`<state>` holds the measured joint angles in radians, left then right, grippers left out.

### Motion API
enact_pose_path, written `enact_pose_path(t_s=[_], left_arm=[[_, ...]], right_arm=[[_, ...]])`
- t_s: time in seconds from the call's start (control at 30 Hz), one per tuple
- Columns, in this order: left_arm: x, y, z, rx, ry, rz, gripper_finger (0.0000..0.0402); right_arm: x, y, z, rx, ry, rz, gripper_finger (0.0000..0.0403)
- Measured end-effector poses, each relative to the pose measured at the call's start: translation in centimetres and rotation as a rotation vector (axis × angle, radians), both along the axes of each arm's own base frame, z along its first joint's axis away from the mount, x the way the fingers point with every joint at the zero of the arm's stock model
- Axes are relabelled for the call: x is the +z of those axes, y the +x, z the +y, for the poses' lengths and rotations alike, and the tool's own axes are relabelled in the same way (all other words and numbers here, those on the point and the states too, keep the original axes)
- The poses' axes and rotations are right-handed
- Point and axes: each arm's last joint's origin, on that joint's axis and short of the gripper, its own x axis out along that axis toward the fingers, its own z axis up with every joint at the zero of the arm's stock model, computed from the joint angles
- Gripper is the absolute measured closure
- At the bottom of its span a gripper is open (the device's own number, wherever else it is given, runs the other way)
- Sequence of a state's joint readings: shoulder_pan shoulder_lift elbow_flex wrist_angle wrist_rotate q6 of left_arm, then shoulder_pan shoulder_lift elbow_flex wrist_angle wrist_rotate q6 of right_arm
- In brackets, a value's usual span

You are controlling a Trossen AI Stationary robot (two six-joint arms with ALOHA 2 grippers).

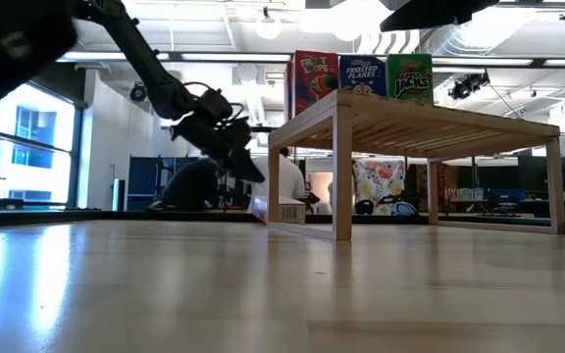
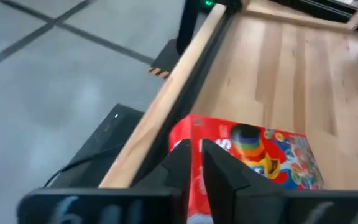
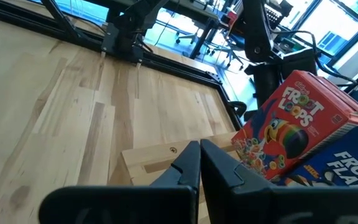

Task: Stack cereal on shelf
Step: Put the red cereal box on the shelf aligned with the other red cereal boxes

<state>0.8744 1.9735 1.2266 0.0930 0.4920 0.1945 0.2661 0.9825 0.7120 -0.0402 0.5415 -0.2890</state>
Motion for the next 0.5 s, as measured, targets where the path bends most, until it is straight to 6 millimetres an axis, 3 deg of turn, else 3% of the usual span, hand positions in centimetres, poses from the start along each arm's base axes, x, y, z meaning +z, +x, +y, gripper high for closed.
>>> enact_pose_path(t_s=[0.23, 0.5], left_arm=[[-1.5, 2.0, -1.5, -0.125, 0.085, 0.049, 0.0337], [-2.8, 1.3, -2.3, -0.191, 0.073, 0.196, 0.0392]], right_arm=[[-0.1, 0.0, 0.0, 0.000, -0.002, 0.007, 0.0403], [-0.1, 0.0, 0.0, 0.000, -0.002, 0.007, 0.0403]])
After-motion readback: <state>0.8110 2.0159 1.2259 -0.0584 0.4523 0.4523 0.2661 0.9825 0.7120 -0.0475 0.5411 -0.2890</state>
